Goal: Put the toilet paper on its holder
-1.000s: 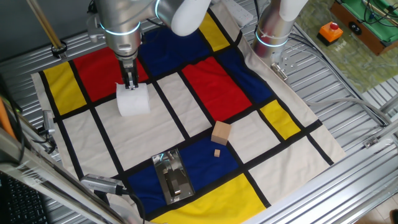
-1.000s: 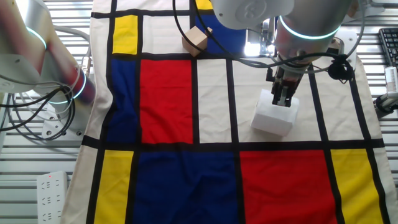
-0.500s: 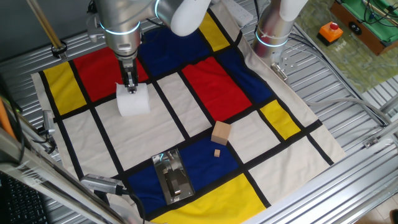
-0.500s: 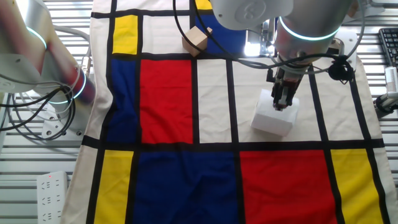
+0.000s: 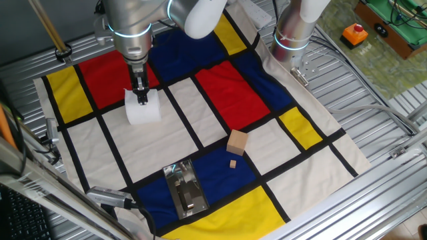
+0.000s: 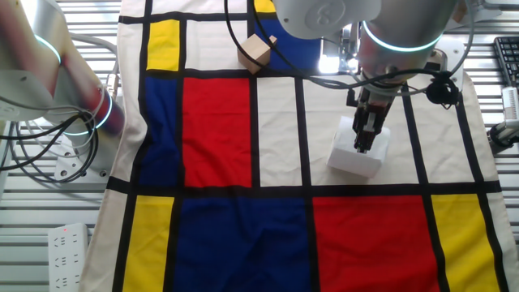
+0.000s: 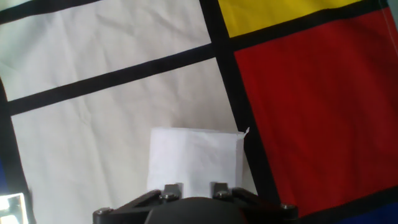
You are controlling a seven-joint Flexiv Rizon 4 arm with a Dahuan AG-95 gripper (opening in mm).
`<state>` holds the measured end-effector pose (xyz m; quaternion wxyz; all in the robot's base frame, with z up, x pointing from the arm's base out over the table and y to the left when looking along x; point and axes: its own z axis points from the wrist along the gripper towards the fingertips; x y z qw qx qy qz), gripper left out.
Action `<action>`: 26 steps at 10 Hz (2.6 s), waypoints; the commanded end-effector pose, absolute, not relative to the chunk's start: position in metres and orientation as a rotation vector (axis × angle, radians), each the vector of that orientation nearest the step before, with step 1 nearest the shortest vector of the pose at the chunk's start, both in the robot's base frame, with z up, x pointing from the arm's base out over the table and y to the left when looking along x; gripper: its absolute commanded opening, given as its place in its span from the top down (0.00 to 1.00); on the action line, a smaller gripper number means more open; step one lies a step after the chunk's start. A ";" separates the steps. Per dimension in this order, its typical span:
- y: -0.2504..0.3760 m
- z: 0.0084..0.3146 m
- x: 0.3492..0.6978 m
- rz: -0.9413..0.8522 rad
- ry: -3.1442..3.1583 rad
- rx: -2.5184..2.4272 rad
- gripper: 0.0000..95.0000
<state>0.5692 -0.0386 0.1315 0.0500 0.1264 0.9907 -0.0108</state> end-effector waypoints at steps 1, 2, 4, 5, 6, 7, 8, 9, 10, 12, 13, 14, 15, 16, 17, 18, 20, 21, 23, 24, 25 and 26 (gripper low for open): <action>-0.039 0.131 0.569 -0.032 3.012 0.387 0.00; -0.039 0.131 0.569 -0.031 3.010 0.386 0.00; -0.039 0.130 0.570 -0.030 3.008 0.386 0.00; -0.038 0.128 0.571 -0.030 3.008 0.386 0.00; -0.038 0.126 0.572 -0.030 3.006 0.386 0.00; -0.038 0.123 0.573 -0.029 3.003 0.386 0.00; -0.037 0.121 0.574 -0.028 3.001 0.385 0.00; -0.038 0.120 0.574 -0.026 3.000 0.385 0.00; -0.038 0.118 0.574 -0.024 2.998 0.385 0.00; -0.040 0.114 0.575 -0.021 2.995 0.385 0.00; -0.041 0.111 0.575 -0.019 2.991 0.384 0.00; -0.041 0.109 0.576 -0.020 2.990 0.384 0.00; -0.042 0.107 0.576 -0.019 2.988 0.384 0.00; -0.043 0.105 0.576 -0.017 2.985 0.382 0.00; -0.043 0.103 0.577 -0.015 2.982 0.383 0.00; -0.042 0.100 0.578 -0.012 2.977 0.382 0.00; -0.040 0.096 0.579 -0.015 2.975 0.382 0.00; -0.039 0.093 0.580 -0.016 2.973 0.381 0.00; -0.040 0.089 0.581 -0.015 2.970 0.381 0.00; -0.039 0.086 0.581 -0.015 2.968 0.381 0.00; -0.039 0.084 0.582 -0.016 2.966 0.380 0.00; -0.040 0.082 0.582 -0.016 2.965 0.380 0.00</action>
